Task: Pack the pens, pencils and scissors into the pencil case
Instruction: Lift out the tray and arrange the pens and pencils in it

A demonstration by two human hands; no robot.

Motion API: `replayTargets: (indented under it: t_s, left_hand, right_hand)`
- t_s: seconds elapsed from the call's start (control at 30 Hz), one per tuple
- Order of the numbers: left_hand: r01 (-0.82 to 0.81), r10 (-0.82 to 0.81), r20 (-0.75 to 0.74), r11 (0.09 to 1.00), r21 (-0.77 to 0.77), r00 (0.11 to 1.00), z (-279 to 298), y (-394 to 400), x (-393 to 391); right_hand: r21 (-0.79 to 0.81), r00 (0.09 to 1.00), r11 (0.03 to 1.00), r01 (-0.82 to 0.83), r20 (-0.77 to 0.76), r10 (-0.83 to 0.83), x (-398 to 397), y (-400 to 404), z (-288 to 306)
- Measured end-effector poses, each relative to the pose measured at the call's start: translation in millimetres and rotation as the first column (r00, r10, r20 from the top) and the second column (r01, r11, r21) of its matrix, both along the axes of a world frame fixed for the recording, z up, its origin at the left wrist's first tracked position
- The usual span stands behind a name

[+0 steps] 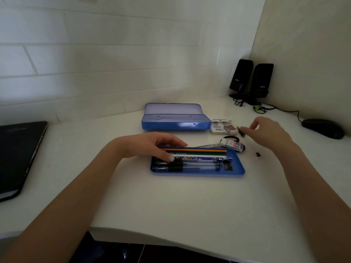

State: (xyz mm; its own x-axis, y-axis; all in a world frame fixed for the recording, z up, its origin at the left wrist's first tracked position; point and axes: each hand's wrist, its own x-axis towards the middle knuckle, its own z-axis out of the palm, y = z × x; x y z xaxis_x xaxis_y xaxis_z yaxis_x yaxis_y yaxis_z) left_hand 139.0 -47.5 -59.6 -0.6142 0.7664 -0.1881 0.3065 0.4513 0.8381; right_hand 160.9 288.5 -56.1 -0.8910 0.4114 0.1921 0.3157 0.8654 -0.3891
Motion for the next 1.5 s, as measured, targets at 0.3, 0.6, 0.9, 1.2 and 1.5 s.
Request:
replayTargets:
  t_s: [0.3, 0.6, 0.9, 1.2, 1.5]
  left_hand:
    - [0.094, -0.100, -0.055, 0.990, -0.102, 0.993, 1, -1, 3]
    - [0.079, -0.082, -0.039, 0.993, -0.088, 0.996, 0, -1, 3]
    - [0.072, -0.074, -0.016, 0.991, -0.111, 0.997, 4, 1, 5]
    - [0.067, -0.068, -0.011, 0.991, -0.116, 0.998, 4, 1, 4]
    - [0.060, -0.062, -0.016, 0.993, -0.099, 0.998, 2, 0, 3]
  right_hand:
    - [-0.009, 0.977, 0.998, 0.058, 0.208, -0.055, -17, 2, -20]
    - [-0.207, 0.880, 0.866, -0.454, -0.255, 0.401, 10, -36, 23]
    - [-0.298, 0.502, 0.535, -0.791, 0.185, 0.845, 38, -103, 23]
    - [-0.293, 0.504, 0.540, -0.789, 0.194, 0.842, 36, -101, 22]
    - [-0.304, 0.519, 0.543, -0.783, 0.162, 0.839, 41, -85, 38]
